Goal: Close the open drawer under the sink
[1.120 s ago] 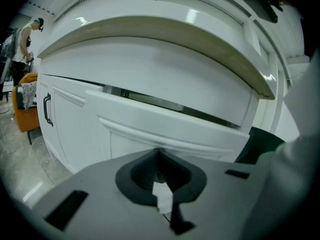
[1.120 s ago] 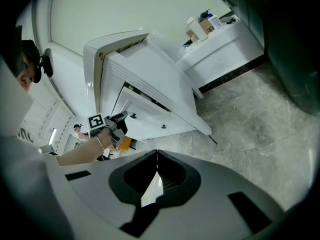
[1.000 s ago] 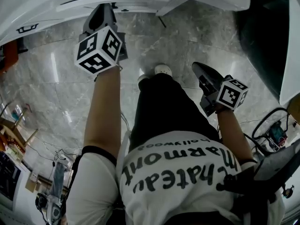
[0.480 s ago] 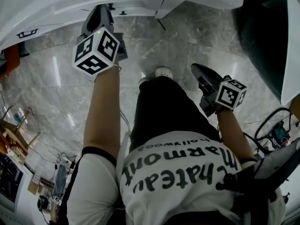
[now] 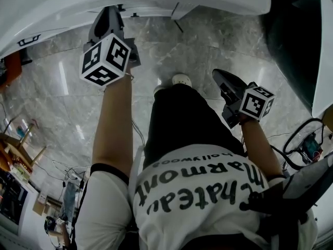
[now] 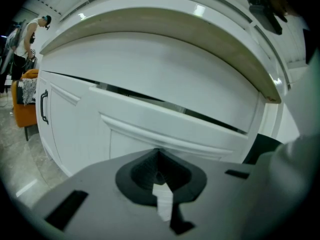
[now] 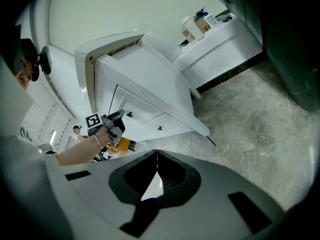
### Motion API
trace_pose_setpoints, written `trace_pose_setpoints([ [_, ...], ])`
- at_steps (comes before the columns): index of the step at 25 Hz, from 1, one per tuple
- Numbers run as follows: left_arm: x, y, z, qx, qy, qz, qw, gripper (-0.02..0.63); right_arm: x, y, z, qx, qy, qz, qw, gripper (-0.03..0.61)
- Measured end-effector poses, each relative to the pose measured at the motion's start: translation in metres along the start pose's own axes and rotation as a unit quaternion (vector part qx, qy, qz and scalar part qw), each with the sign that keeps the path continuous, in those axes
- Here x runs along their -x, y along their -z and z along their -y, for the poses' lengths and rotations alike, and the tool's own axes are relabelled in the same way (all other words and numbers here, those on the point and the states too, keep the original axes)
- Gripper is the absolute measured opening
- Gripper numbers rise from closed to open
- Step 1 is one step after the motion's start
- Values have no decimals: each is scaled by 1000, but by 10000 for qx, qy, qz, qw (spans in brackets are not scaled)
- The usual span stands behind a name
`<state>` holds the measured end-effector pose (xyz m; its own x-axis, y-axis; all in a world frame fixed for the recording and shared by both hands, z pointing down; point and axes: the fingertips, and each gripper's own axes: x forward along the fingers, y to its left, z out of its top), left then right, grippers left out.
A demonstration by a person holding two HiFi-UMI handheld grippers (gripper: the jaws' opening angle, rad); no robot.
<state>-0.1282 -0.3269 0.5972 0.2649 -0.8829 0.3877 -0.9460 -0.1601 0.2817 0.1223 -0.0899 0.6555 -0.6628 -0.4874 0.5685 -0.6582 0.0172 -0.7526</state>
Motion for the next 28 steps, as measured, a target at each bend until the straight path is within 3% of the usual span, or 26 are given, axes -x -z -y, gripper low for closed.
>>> trace_pose_setpoints([
  [10,-6,0,-2,158,151,43,9998,6,-4,0,-1,-43,1,-48,10000,11],
  [17,-6,2,-6,278,85,-561,9980,6,12,-6,-30,-55,-4,11,10000,11],
  [22,-1,5,2,2,139,-1306,9913,6,33,-22,-65,183,-93,78,9998,11],
  [28,29,-12,8,-45,2,-1416,9899,6,73,-49,-85,341,1,423,9985,11],
])
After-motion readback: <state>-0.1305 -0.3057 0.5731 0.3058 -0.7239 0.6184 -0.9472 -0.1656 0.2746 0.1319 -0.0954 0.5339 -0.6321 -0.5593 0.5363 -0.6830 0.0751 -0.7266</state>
